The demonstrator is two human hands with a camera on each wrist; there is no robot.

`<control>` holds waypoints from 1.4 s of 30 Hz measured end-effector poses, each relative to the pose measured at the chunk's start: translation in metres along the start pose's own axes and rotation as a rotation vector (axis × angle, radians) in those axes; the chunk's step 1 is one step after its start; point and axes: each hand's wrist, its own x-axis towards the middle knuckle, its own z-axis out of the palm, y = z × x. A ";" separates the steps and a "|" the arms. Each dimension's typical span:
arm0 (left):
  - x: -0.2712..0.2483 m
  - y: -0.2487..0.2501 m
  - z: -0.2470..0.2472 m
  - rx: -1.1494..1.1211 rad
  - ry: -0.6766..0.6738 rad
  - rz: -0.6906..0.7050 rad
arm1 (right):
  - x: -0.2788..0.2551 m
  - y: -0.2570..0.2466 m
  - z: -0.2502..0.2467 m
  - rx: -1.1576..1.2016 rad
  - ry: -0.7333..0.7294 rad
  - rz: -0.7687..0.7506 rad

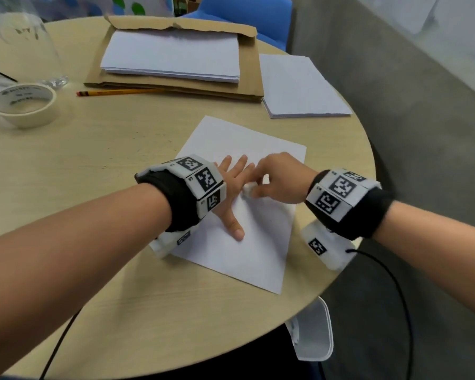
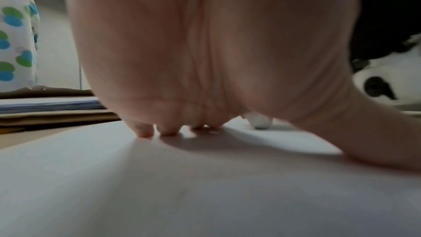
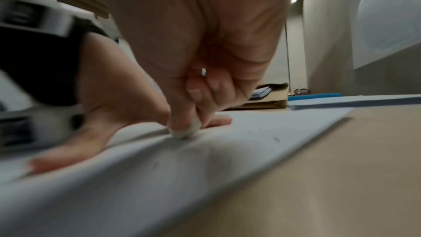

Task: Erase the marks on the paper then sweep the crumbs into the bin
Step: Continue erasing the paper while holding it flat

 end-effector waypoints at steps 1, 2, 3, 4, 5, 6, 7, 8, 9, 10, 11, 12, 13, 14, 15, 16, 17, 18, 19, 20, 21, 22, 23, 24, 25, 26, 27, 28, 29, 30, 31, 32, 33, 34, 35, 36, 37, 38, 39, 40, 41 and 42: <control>0.000 0.000 0.000 0.003 -0.004 -0.001 | -0.004 0.001 0.003 0.014 0.016 -0.016; 0.001 -0.001 0.000 0.011 -0.015 -0.003 | -0.011 0.002 0.005 0.028 -0.002 -0.049; 0.002 -0.001 -0.001 0.020 -0.028 -0.004 | -0.021 0.004 0.006 0.028 -0.054 -0.090; 0.002 -0.002 -0.001 0.023 -0.038 -0.006 | -0.030 0.005 0.006 0.005 -0.136 -0.129; 0.003 -0.003 -0.001 0.023 -0.042 -0.006 | -0.036 0.005 0.004 -0.037 -0.229 -0.158; 0.003 -0.003 -0.001 0.021 -0.045 -0.005 | -0.037 0.005 0.002 -0.069 -0.296 -0.166; 0.003 -0.003 -0.001 0.021 -0.043 -0.003 | -0.034 0.005 -0.002 -0.079 -0.315 -0.152; 0.003 -0.003 0.000 0.024 -0.037 -0.002 | -0.027 0.004 -0.005 -0.077 -0.290 -0.129; 0.004 -0.004 0.000 0.025 -0.028 -0.001 | -0.018 0.003 -0.007 -0.070 -0.230 -0.104; 0.004 -0.004 0.001 0.019 -0.018 0.001 | -0.009 0.003 -0.008 -0.059 -0.155 -0.080; 0.004 -0.004 0.001 0.009 -0.009 0.003 | -0.003 0.004 -0.006 -0.042 -0.088 -0.058; 0.004 -0.004 0.001 0.003 -0.004 0.005 | 0.000 0.004 -0.004 -0.024 -0.035 -0.044; 0.004 -0.003 0.001 0.008 -0.005 0.004 | -0.002 0.004 0.000 -0.008 0.000 -0.042; 0.003 -0.003 0.000 0.021 -0.013 0.001 | -0.008 0.005 0.003 0.004 0.009 -0.057; 0.003 -0.003 0.000 0.034 -0.024 -0.002 | -0.017 0.005 0.005 0.002 -0.015 -0.085; 0.003 -0.003 -0.001 0.039 -0.036 -0.005 | -0.027 0.006 0.006 -0.011 -0.072 -0.115; 0.003 -0.003 -0.001 0.040 -0.042 -0.008 | -0.036 0.006 0.006 -0.030 -0.154 -0.141; 0.003 -0.003 -0.002 0.039 -0.046 -0.010 | -0.042 0.006 0.005 -0.049 -0.239 -0.152; 0.003 -0.002 -0.002 0.040 -0.047 -0.011 | -0.044 0.005 0.002 -0.061 -0.301 -0.142; 0.002 -0.002 -0.002 0.043 -0.049 -0.012 | -0.041 0.003 -0.002 -0.068 -0.324 -0.123; 0.002 -0.002 -0.002 0.046 -0.047 -0.012 | -0.033 0.001 -0.006 -0.075 -0.310 -0.099; 0.001 -0.002 -0.002 0.045 -0.040 -0.009 | -0.023 0.000 -0.008 -0.081 -0.260 -0.077; 0.001 -0.002 -0.002 0.036 -0.028 -0.002 | -0.012 -0.001 -0.009 -0.076 -0.187 -0.058; 0.000 -0.001 -0.001 0.024 -0.015 0.007 | -0.004 -0.002 -0.009 -0.065 -0.113 -0.043; 0.000 -0.001 -0.001 0.012 -0.007 0.013 | 0.000 -0.001 -0.006 -0.052 -0.060 -0.032; 0.000 -0.001 -0.001 0.010 -0.008 0.012 | -0.002 0.000 -0.003 -0.043 -0.032 -0.030; 0.000 -0.001 -0.002 0.019 -0.016 0.004 | -0.009 0.001 0.000 -0.044 -0.034 -0.041; 0.000 -0.001 -0.002 0.028 -0.030 -0.004 | -0.020 0.003 0.002 -0.059 -0.073 -0.069; 0.001 -0.001 -0.002 0.031 -0.044 -0.010 | -0.030 0.004 0.004 -0.084 -0.138 -0.104; 0.001 0.000 -0.003 0.033 -0.057 -0.014 | -0.040 0.006 0.004 -0.108 -0.214 -0.126; 0.001 0.000 -0.003 0.035 -0.067 -0.015 | -0.046 0.007 0.003 -0.112 -0.280 -0.121; 0.001 0.000 -0.004 0.037 -0.072 -0.014 | -0.049 0.008 0.001 -0.097 -0.314 -0.098; 0.000 0.000 -0.006 0.030 -0.072 -0.011 | -0.048 0.011 0.000 -0.040 -0.297 -0.053; -0.002 -0.002 -0.008 0.012 -0.065 -0.004 | -0.044 0.015 -0.002 0.071 -0.212 0.019; -0.004 -0.004 -0.012 -0.013 -0.051 0.007 | -0.039 0.020 -0.004 0.237 -0.068 0.133; -0.007 -0.007 -0.015 -0.040 -0.035 0.020 | -0.033 0.026 -0.006 0.448 0.109 0.276; -0.010 -0.009 -0.017 -0.062 -0.018 0.033 | -0.026 0.033 -0.007 0.662 0.267 0.426; -0.012 -0.012 -0.017 -0.084 -0.007 0.040 | -0.021 0.038 -0.009 0.853 0.364 0.566; -0.013 -0.014 -0.016 -0.104 0.000 0.044 | -0.015 0.044 -0.011 0.996 0.406 0.683; -0.012 -0.016 -0.014 -0.125 0.009 0.043 | -0.011 0.049 -0.012 1.092 0.415 0.767; -0.011 -0.018 -0.011 -0.145 0.022 0.040 | -0.006 0.052 -0.013 1.140 0.399 0.818; -0.009 -0.019 -0.009 -0.161 0.032 0.037 | -0.002 0.053 -0.013 1.165 0.368 0.845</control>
